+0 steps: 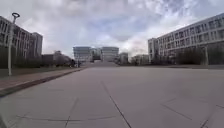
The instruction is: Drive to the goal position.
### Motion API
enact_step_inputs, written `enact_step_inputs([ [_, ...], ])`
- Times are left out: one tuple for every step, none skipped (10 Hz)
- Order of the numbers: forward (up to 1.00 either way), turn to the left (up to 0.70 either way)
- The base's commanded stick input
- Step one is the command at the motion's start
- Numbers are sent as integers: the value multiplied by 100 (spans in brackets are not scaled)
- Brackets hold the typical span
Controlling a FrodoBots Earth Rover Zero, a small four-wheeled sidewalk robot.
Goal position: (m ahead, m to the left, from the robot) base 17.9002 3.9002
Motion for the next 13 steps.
enact_step_inputs([
  [70,0],
  [70,0],
  [70,0],
  [70,0],
  [70,0],
  [70,0],
  [70,0],
  [70,0],
  [70,0],
  [70,0],
  [70,0],
  [70,0],
  [70,0],
])
